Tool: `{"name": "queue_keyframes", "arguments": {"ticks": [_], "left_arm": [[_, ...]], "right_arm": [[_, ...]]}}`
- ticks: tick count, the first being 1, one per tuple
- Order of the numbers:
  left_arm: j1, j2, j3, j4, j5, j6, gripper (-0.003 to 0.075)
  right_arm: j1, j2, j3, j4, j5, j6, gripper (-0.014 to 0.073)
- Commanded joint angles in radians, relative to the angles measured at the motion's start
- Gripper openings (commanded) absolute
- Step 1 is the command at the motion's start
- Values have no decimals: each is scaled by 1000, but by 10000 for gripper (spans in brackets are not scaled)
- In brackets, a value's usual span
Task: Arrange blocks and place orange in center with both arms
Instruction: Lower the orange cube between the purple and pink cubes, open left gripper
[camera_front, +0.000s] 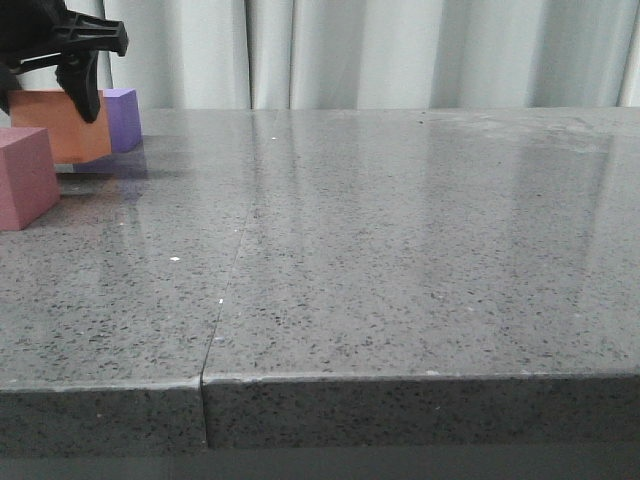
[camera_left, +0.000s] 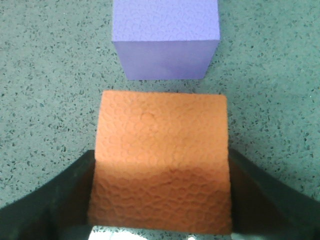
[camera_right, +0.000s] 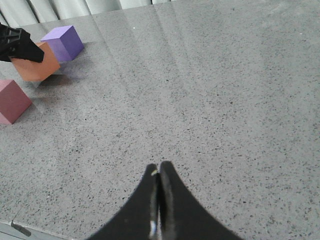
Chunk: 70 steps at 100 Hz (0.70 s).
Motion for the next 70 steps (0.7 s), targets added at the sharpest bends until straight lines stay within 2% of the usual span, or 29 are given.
{"name": "queue_keyframes", "arguments": {"ticks": [1,16,26,70], "left_arm": [[0,-56,-22,4,-48,-9,428],[0,-56,-22,4,-51,-9,530],[0,-56,-22,4,-51,-9,569],[0,-101,-22,4,-76,-9,565]], "right_arm": [[1,6,-23,-13,-76,-10,-68],[1,6,-23,-13,-76,-10,-68],[1,6,-23,-13,-76,-10,-68],[1,6,-23,-13,-76,-10,-68]]}}
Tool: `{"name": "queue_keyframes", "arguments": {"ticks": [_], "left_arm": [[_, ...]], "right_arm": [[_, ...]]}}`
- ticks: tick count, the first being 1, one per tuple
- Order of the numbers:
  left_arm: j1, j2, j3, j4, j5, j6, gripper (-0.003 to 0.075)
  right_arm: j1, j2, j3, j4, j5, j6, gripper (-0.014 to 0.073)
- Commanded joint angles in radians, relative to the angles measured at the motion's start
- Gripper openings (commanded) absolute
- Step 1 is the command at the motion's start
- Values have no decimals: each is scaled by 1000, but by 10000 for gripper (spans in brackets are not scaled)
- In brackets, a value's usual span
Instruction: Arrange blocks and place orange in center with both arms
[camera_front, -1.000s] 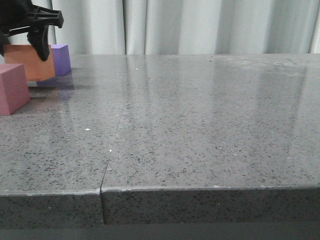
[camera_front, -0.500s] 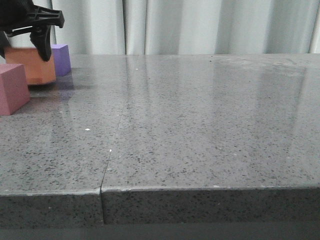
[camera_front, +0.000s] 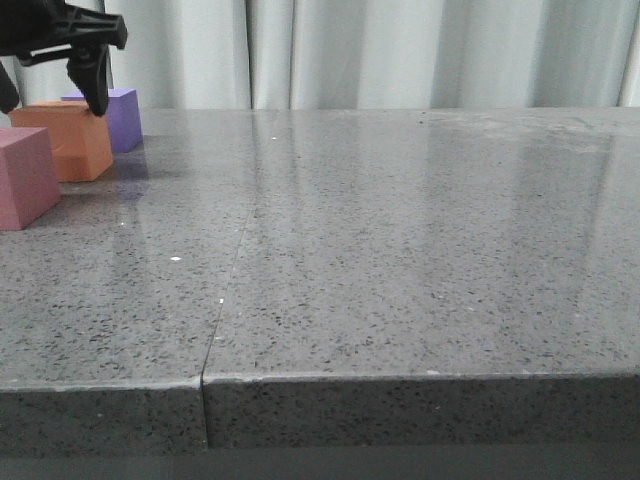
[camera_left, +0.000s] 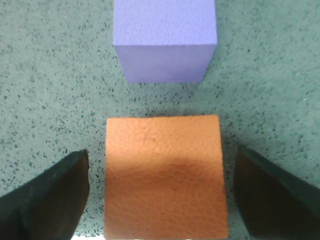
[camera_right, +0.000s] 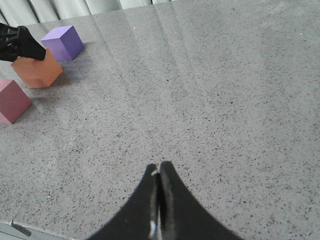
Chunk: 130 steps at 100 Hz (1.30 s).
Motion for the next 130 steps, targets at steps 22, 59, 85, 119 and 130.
{"name": "queue_keyframes", "arguments": {"ticks": [22,59,85,119,130], "left_arm": [[0,-172,-22,6,-71,-9,550],[0,-333,79,17,-114,-9,-20],[0,-459,206,14,-167,-7,-20],[0,-617,343,14,-181,-7,-20],[0,-671,386,20,-188,-7,-20]], "right_arm": [[1,6,-23,-13,-76,-10,-68],[1,6,-23,-13,-76,-10,-68],[1,6,-23,-13,-76,-10,-68],[1,6,-23,-13,-76,-10,-68],[1,6,-23,-13,-76,-10,-68]]}}
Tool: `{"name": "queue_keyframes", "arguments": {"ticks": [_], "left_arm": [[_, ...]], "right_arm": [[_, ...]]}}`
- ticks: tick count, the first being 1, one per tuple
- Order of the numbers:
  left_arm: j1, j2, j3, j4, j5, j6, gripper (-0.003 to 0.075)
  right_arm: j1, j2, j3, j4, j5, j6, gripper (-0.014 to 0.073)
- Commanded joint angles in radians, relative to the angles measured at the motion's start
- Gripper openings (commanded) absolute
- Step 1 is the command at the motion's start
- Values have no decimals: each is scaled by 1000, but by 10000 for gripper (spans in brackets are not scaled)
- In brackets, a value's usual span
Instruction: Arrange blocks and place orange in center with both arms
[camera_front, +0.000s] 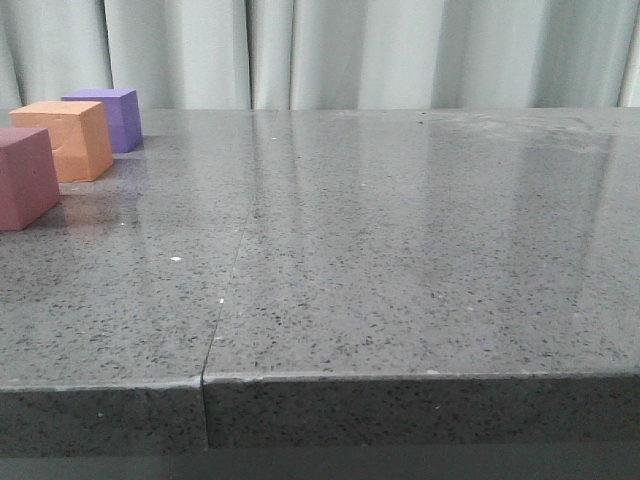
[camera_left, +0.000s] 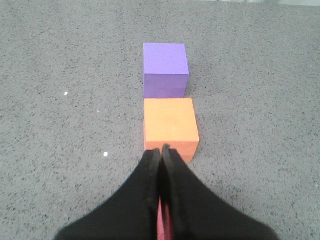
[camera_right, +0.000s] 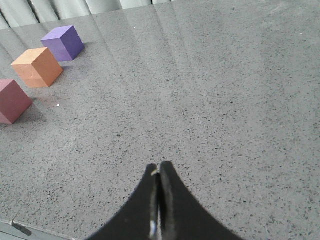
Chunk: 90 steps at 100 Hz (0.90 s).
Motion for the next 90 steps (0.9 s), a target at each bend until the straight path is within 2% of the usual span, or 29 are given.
{"name": "queue_keyframes", "arguments": {"ticks": [1,90], "left_arm": [[0,-60,3,16,-79,-7,-20],[0,-581,416,-2,-95,-9,-20]], "right_arm": [[1,6,-23,-13,-76,-10,-68],[1,6,-23,-13,-76,-10,-68]]}}
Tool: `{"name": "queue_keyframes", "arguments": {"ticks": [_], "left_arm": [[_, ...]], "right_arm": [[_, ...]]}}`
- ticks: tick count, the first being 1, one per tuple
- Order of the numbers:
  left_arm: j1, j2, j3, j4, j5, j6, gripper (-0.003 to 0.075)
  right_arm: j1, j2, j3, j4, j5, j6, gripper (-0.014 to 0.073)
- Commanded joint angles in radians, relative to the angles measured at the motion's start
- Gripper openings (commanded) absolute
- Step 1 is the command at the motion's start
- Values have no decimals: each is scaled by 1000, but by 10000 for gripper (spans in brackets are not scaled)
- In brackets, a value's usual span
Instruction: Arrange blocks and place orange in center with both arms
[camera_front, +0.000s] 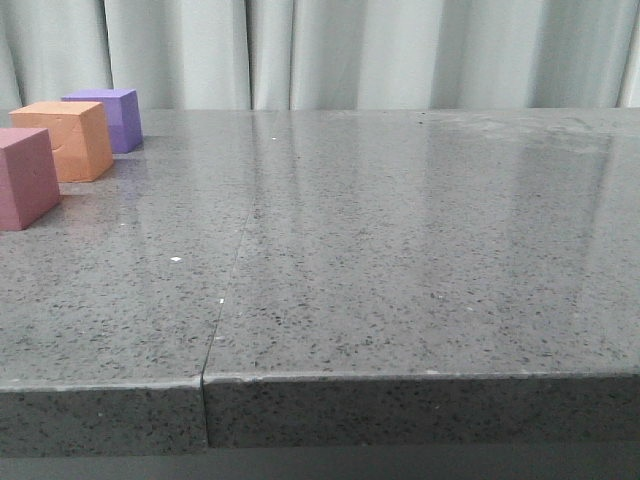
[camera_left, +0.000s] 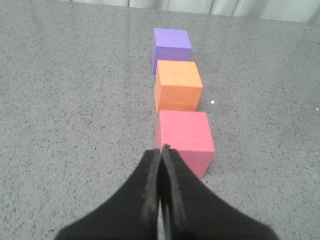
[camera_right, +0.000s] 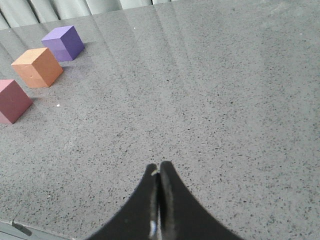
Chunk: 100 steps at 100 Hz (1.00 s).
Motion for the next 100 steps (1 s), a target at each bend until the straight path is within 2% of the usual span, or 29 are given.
{"name": "queue_keyframes", "arguments": {"ticks": [1,59,74,90,100], "left_arm": [[0,-35,4,2,-70,-9,-20],[0,-188,177,44,-76,3,-20],[22,-235,226,42,-128,77,-20],[92,-295,275,-88,-162,252,-20],[139,-339,325,-155,-250,321,-20]], "right_arm": [[1,6,-23,-13,-76,-10,-68],[1,6,-23,-13,-76,-10,-68],[1,6,-23,-13,-77,-10,-68],[1,6,-23,-13,-77,-10,-68],[1,6,-23,-13,-77,-10,-68]]}}
